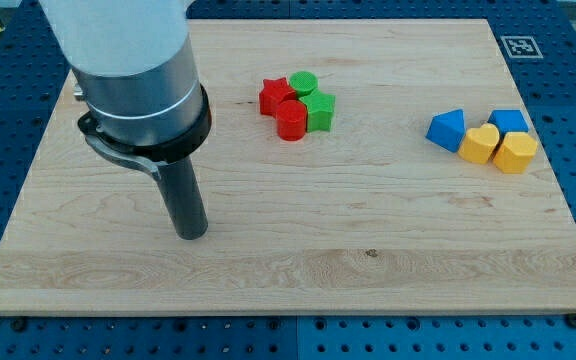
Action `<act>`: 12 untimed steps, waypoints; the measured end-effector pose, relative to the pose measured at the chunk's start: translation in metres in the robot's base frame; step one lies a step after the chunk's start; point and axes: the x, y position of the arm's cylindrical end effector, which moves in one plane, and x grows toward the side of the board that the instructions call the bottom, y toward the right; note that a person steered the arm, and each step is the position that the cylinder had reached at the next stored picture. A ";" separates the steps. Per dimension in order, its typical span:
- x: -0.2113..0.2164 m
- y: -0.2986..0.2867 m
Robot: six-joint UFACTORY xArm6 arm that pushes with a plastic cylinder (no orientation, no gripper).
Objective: Push the green star and the red circle towards the center left
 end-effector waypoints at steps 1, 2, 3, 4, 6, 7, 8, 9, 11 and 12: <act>0.000 0.000; 0.000 -0.001; 0.000 -0.001; 0.000 0.011; -0.014 0.109; -0.049 0.137; -0.065 0.139; -0.072 0.139; -0.102 0.156; -0.111 0.178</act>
